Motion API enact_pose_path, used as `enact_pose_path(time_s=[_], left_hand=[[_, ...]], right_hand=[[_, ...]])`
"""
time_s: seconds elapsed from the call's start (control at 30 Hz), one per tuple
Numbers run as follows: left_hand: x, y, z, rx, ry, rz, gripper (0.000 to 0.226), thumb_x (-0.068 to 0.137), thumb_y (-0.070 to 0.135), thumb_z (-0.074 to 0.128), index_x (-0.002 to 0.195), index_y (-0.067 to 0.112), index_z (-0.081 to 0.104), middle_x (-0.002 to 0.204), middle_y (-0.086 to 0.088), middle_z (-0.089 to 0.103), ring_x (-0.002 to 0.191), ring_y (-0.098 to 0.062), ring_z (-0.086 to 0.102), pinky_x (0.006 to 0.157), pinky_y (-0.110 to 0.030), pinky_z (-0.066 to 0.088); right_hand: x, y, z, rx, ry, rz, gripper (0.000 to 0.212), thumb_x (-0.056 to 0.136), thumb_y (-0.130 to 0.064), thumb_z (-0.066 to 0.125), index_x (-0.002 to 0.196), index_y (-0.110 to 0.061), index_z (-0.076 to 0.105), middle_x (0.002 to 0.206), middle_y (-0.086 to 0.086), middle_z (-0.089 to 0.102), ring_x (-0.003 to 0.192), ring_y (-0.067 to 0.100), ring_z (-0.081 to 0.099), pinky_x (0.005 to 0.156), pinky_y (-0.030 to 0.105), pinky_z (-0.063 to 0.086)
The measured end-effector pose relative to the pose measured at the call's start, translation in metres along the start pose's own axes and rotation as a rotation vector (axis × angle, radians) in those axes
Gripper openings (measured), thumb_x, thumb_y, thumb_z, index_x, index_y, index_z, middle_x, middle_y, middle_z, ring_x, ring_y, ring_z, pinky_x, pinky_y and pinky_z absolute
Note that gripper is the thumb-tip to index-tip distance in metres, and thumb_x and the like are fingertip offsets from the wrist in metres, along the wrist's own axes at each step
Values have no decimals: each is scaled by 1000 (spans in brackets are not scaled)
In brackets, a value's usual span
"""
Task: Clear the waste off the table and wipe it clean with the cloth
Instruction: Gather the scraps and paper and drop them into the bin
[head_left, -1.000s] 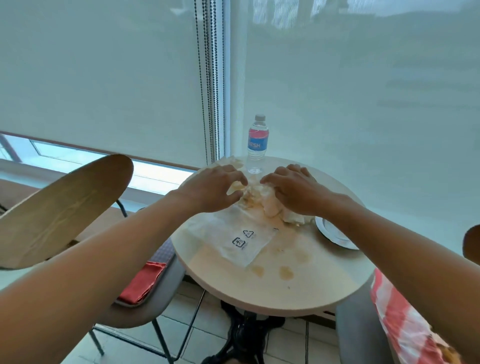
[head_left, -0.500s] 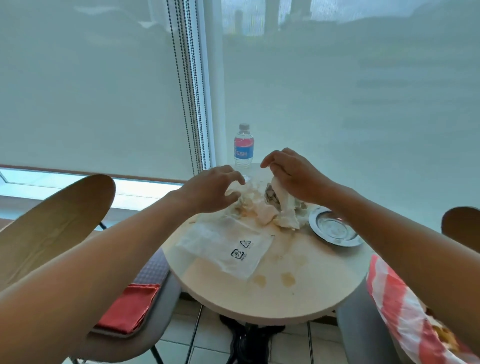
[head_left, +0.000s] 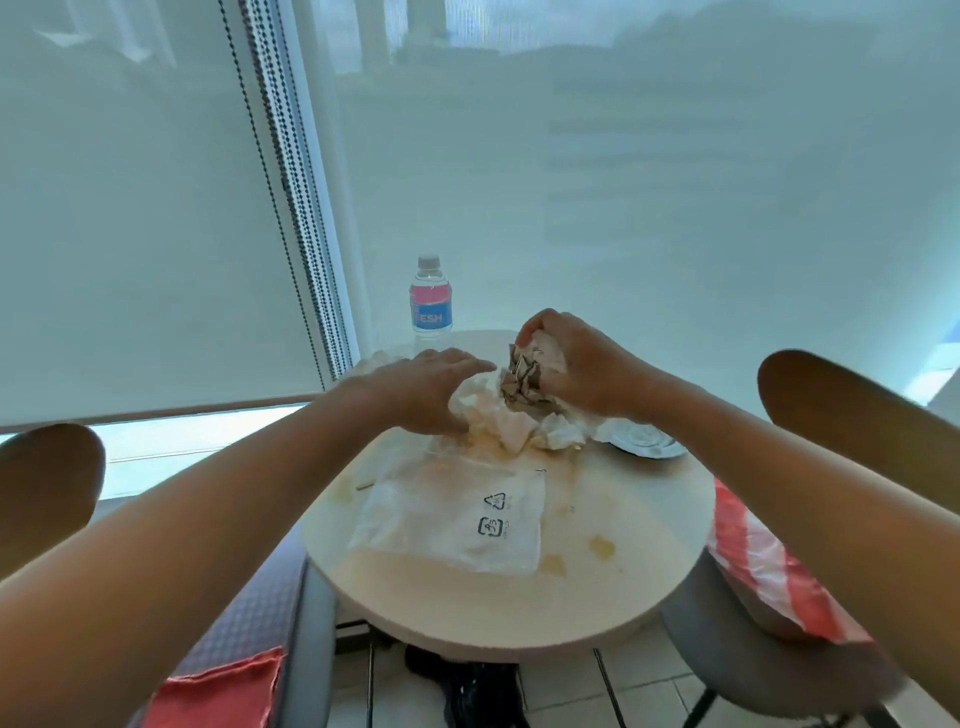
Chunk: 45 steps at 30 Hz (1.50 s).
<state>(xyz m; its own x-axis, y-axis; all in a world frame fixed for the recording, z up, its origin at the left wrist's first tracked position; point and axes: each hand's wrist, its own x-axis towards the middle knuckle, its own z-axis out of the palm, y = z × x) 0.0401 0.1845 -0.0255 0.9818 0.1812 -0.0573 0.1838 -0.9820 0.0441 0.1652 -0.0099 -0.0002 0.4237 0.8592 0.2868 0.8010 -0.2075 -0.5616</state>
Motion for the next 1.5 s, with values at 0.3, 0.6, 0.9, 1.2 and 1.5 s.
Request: enact_pose_path(time_s=[0.3,0.6,0.9,1.2,1.5], left_hand=[[15,-5,17,-19,-34,84,70,88,33,66,149,39,32,143,1,43,129,-24,48,100,-44,47],[22,-19,19,-87,-5,112,49,91,18,59,136,33,50,119,3,53,98,-14,53,86,-32,49],[17,-32,11,-111,149,50,31,98,24,48,126,26,58,103,0,56,91,-19,58,84,-34,50],[-3,-27,-2,-108,312,-28,23,96,27,46,104,18,65,85,-10,66,70,-23,61,66,-38,55],[-19,-23,-2,-10,425,-65,24,91,39,51,77,19,56,72,-4,63,60,-23,57,53,-28,43]], right_hand=[[-14,-4,11,-66,114,38,8,106,-23,40,109,-17,44,96,-2,52,83,2,47,68,21,36],[1,-5,18,-85,199,-54,11,106,-23,47,105,-14,52,92,6,62,84,21,57,72,32,43],[22,-13,14,137,56,-38,55,73,13,59,120,-9,40,80,8,42,63,12,36,52,29,33],[33,-15,20,-29,-36,-111,29,90,4,39,114,-11,42,95,14,57,84,29,59,71,41,47],[23,1,53,-487,-255,-33,23,93,-26,48,110,-31,34,108,2,45,98,27,44,78,41,40]])
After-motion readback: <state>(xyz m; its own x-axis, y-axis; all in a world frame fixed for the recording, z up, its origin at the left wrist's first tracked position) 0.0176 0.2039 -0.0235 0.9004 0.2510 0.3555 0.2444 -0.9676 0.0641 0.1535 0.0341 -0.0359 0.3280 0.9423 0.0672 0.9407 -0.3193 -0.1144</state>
